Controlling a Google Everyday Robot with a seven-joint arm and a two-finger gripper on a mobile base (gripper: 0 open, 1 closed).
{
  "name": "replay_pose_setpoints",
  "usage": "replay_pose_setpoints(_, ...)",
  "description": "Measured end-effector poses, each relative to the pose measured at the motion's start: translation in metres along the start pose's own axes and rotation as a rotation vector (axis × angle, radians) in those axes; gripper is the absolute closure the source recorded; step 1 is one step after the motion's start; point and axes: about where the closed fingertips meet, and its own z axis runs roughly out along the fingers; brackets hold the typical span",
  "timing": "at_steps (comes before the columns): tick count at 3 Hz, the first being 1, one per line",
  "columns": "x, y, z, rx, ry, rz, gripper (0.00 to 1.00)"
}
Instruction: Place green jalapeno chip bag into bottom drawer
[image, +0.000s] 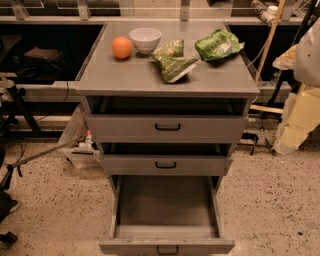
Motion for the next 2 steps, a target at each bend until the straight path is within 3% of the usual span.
replay_pose_setpoints(2, 0.0, 0.0, 0.0, 0.0, 0.0, 0.0, 0.0)
